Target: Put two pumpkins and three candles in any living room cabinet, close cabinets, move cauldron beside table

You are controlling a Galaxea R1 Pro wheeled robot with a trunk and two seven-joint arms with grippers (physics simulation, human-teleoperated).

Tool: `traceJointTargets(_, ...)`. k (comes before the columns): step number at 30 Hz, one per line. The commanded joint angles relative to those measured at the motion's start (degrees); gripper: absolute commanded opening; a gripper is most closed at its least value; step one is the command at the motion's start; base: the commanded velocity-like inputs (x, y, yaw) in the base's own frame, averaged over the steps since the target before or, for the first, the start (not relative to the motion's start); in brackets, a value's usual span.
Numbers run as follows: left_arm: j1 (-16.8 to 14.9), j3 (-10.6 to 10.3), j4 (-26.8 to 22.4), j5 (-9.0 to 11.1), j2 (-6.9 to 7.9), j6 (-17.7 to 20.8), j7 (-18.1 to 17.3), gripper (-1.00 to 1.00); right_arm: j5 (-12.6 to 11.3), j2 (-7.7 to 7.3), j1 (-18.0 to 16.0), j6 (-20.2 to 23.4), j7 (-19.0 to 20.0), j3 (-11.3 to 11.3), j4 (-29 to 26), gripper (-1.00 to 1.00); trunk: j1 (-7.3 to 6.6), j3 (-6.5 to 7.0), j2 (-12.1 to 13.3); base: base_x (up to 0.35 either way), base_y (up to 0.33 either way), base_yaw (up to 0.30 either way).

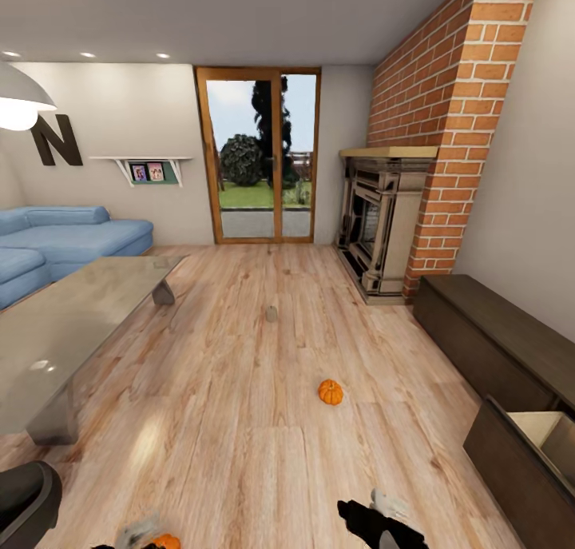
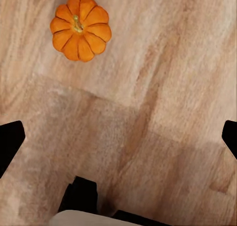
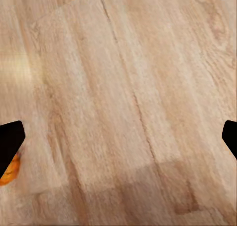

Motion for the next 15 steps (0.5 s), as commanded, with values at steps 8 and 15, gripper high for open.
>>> traceJointTargets(8,-6.85,2.44,-5.11,0.32,5.42,12.94,0.21,1.0,-0.82,2.43,-2.63,20.63,-9.81,-0.38,-20.72,1.0,0.0,0.0,0.0,0.0,0.0,0.0)
traceJointTargets(15,-9.75,6.31,-6.05,0.25,6.83,15.33,0.36,1.0,-1.16,4.59,-8.21,26.02,-17.35,-0.5,-24.33,1.0,0.0,0.0,0.0,0.0,0.0,0.0)
